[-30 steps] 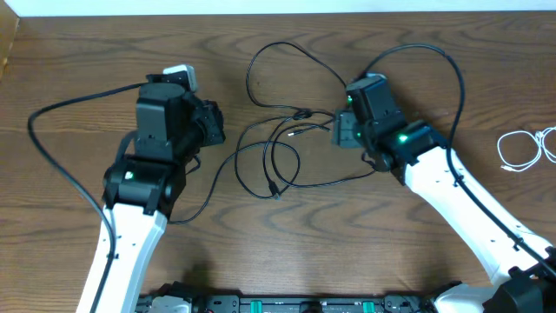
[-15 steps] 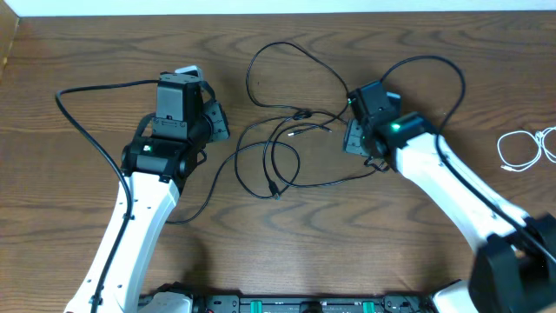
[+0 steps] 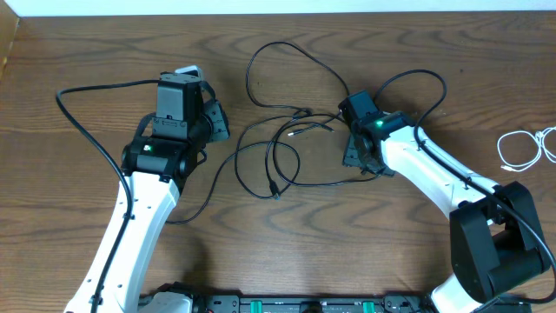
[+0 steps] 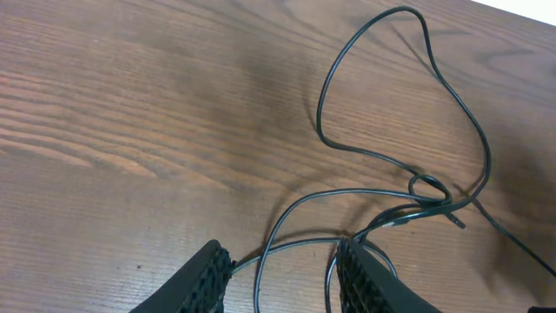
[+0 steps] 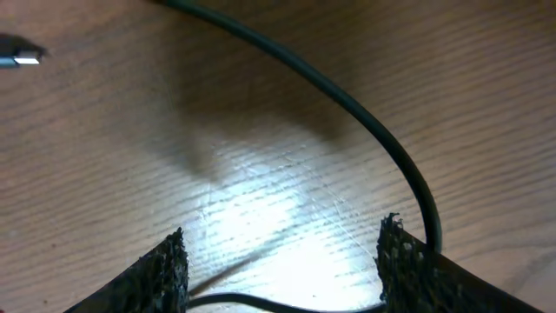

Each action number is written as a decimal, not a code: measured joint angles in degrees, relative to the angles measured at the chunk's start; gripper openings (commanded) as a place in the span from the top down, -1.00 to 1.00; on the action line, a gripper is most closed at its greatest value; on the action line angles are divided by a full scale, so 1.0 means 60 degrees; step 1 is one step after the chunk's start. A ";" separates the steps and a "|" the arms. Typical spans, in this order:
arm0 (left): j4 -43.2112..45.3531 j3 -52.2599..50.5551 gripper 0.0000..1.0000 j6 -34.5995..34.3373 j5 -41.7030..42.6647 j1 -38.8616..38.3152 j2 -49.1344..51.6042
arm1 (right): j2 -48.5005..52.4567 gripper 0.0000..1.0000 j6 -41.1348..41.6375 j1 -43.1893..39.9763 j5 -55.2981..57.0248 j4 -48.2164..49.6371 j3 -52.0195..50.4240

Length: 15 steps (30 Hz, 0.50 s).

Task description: Untangle cables

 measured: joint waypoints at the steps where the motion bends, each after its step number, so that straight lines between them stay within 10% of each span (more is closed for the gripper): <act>1: 0.0000 0.0000 0.17 0.0000 0.0000 0.0000 0.0000 | 0.0000 -0.33 0.0000 -0.0018 -0.0015 0.0080 0.0000; 15: -0.0004 0.0000 0.17 0.0000 0.0004 0.0000 0.0000 | -0.1406 -0.34 -0.0980 -0.0827 -0.0656 0.0608 0.0004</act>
